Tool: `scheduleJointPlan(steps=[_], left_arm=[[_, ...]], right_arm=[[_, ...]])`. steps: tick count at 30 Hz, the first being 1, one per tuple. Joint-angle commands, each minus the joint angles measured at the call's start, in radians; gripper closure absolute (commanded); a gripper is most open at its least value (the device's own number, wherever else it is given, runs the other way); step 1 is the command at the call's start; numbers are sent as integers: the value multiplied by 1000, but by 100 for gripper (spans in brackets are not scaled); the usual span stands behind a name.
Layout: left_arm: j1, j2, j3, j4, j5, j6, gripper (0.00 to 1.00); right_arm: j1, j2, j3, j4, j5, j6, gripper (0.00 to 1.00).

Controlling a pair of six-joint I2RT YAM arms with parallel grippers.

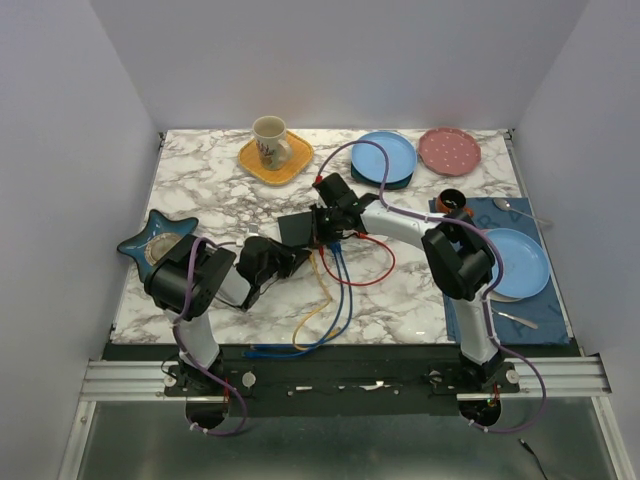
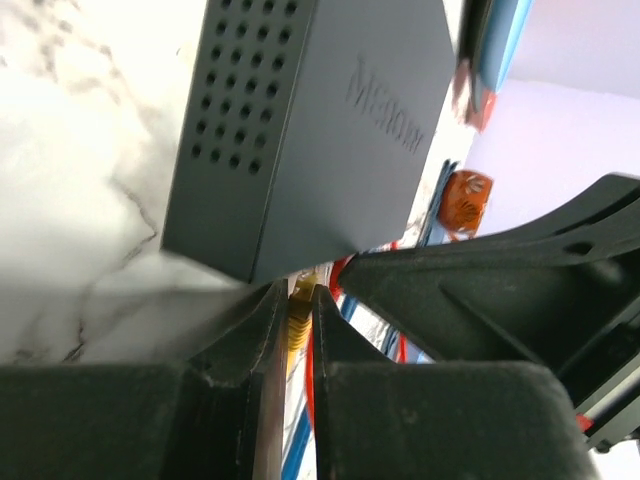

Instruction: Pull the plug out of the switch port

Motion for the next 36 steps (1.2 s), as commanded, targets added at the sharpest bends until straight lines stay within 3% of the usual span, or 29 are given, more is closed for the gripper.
scheduleJointPlan(steps=[1, 8, 18, 27, 36], left_arm=[[-9, -18, -31, -80, 27, 28, 100], [-14, -139, -35, -198, 13, 76, 100], [0, -501, 179, -880, -191, 361, 100], [173, -590, 450, -1365, -359, 591, 100], [368, -554, 769, -1530, -477, 686, 100]], right_arm=[[1, 34, 36, -5, 41, -2, 99], [-5, 5, 26, -10, 73, 4, 99], [-5, -215, -67, -2, 186, -22, 99], [-5, -399, -230, 45, 255, -25, 99], [-5, -485, -357, 96, 254, -26, 99]])
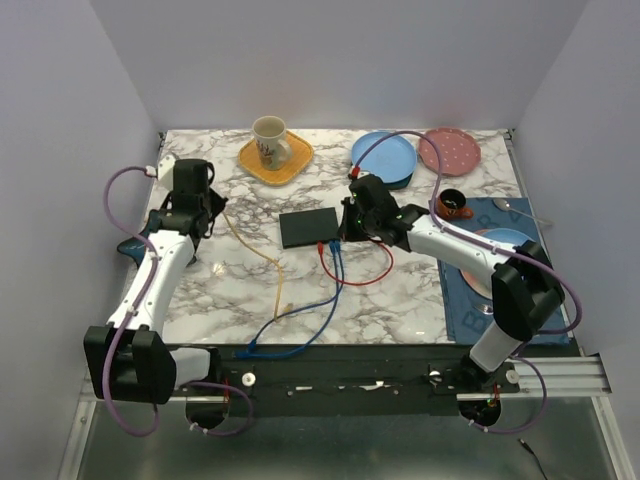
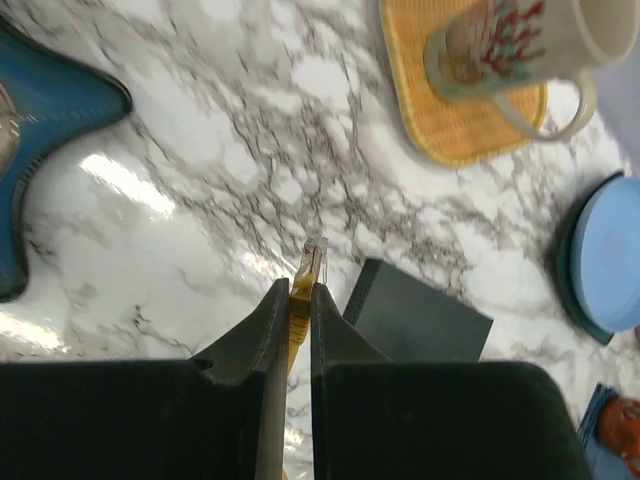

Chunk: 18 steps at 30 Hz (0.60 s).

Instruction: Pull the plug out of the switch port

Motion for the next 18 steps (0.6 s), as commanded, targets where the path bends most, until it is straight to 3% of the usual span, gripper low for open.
scheduleJointPlan(steps=[1, 9, 18], left_arm=[[63, 28, 171, -127, -107, 80, 100], [97, 108, 271, -157, -150, 155, 100], [103, 310, 218, -166, -59, 174, 98]], right_arm=[[0, -52, -48, 51, 25, -6, 99], [0, -86, -137, 86, 6, 3, 99], [0, -101, -172, 91, 0, 6, 99]])
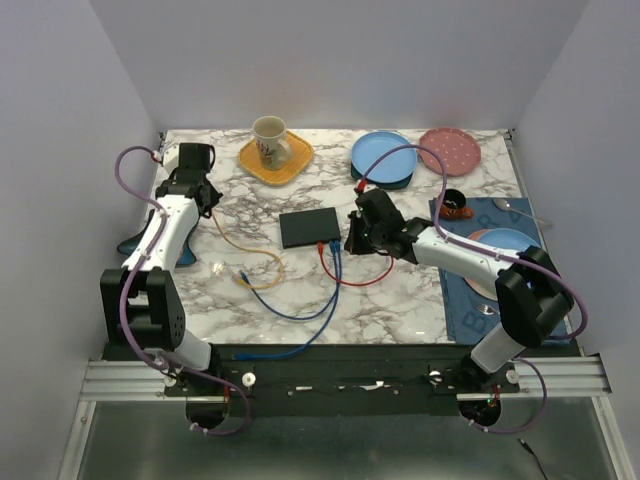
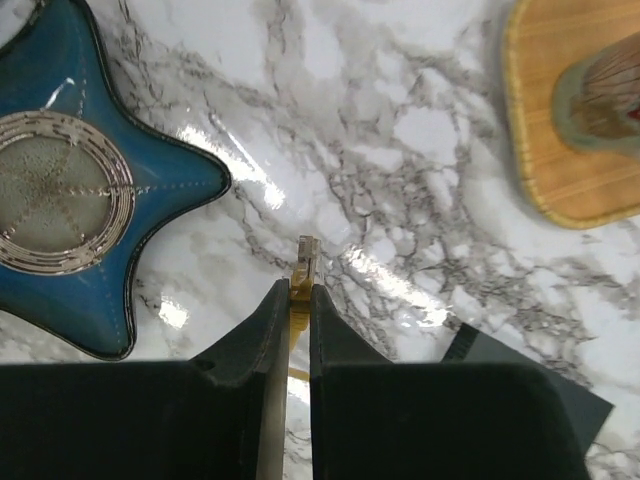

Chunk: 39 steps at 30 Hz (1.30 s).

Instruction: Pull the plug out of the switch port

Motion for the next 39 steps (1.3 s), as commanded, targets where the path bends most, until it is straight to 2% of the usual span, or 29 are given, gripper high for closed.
scheduleJointPlan(steps=[1, 4, 5, 7, 8, 11, 14, 18, 19, 22, 25, 28, 31, 32, 34, 35, 37, 38, 39], left_arm=[[5, 93, -24, -28, 39, 16, 96], [9, 127, 11, -48, 56, 7, 80], [9, 126, 16, -51, 59, -1, 65], [9, 109, 16, -42, 76, -10, 47], [7, 98, 10, -33, 85, -12, 8], [7, 52, -20, -7, 113, -27, 1], [-2, -20, -79, 39, 172, -57, 1], [-125, -138, -188, 137, 185, -81, 1], [-204, -179, -210, 142, 164, -85, 1], [-306, -300, -289, 186, 105, -123, 3], [-343, -443, -367, 245, 82, -153, 5], [-401, -521, -411, 259, 113, -150, 17], [-482, -541, -467, 224, 128, -176, 37], [-499, -540, -486, 219, 139, -194, 49], [-566, -528, -539, 213, 131, -202, 62], [-588, -520, -550, 207, 118, -200, 76], [-643, -505, -563, 175, 95, -200, 88], [-659, -502, -566, 170, 84, -200, 98], [-668, -503, -572, 164, 68, -202, 100]], right_arm=[[0, -42, -14, 28, 2, 4, 99], [0, -49, -21, 25, 7, -1, 99], [0, -52, -24, 25, 10, -1, 99], [0, -57, -32, 24, 16, -1, 99], [0, -57, -32, 24, 18, -1, 99], [0, -49, -28, 24, 15, -4, 99], [0, -37, -14, 25, 10, -2, 99], [0, -12, 17, 18, -5, -4, 99], [0, -5, 25, 15, -7, -4, 99], [0, 4, 40, 10, -11, -7, 99], [0, 11, 44, 10, -7, -7, 99], [0, 23, 45, 8, -13, -5, 99], [-2, 34, 46, 8, -12, -2, 99], [0, 35, 49, 7, -12, -2, 99], [0, 38, 48, 7, -10, -1, 99], [0, 38, 48, 8, -11, -1, 99], [0, 40, 48, 5, -7, -4, 99], [0, 40, 43, 5, -5, -2, 99], [-2, 38, 40, 7, -5, -1, 99]])
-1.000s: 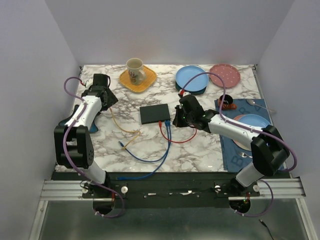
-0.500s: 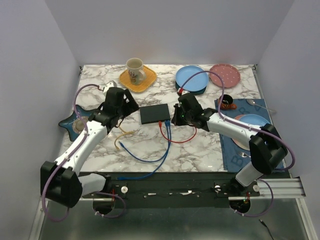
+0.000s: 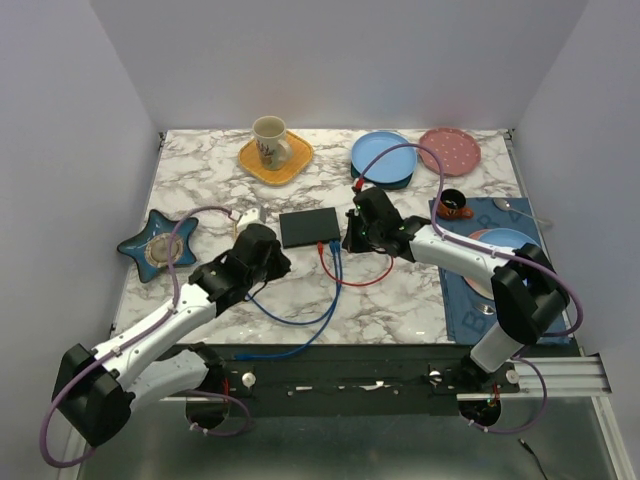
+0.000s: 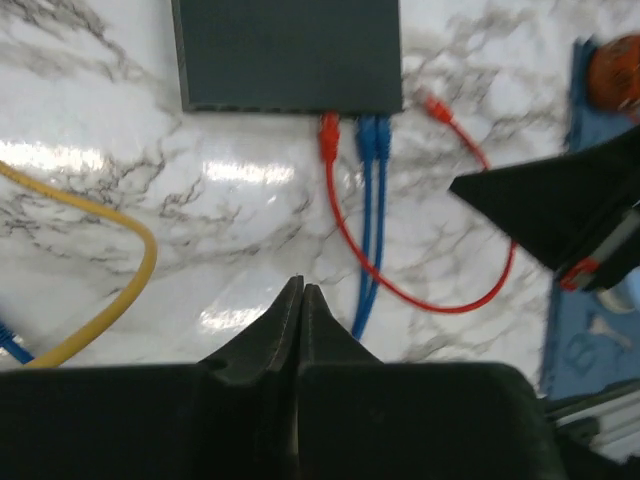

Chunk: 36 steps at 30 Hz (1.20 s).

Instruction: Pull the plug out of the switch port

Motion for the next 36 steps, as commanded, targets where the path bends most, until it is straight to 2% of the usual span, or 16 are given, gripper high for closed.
scheduleJointPlan(steps=[1, 7, 10, 11, 14, 15, 20, 22, 25, 31, 36], left_arm=[[-61, 14, -32, -59, -62, -21, 100], [-53, 125, -12, -79, -48, -41, 100], [33, 229, 2, -93, 8, -25, 100], [119, 269, -6, -82, 27, -18, 100], [269, 326, -18, -49, 134, -8, 100], [337, 337, -9, -45, 137, -5, 100], [464, 375, 151, -113, 35, 51, 100], [516, 378, 212, -119, 42, 64, 100], [521, 380, 270, -116, 79, 78, 100], [452, 334, 160, 83, 228, 33, 84], [357, 415, 131, 123, 206, -1, 82]], right_arm=[[0, 15, 19, -2, 0, 4, 99], [0, 19, 14, -4, -3, 8, 99], [0, 19, 15, -4, 5, 0, 99], [0, 19, 20, -5, 8, -2, 99], [-2, 28, 40, -13, 10, -12, 99], [0, 33, 46, -13, 14, -14, 99], [0, 59, 95, -22, 26, -26, 99], [0, 68, 115, -30, 34, -34, 99], [0, 90, 156, -37, 55, -43, 99], [-19, 226, 354, -89, 65, -55, 99], [-60, 375, 560, -168, 54, -52, 99]])
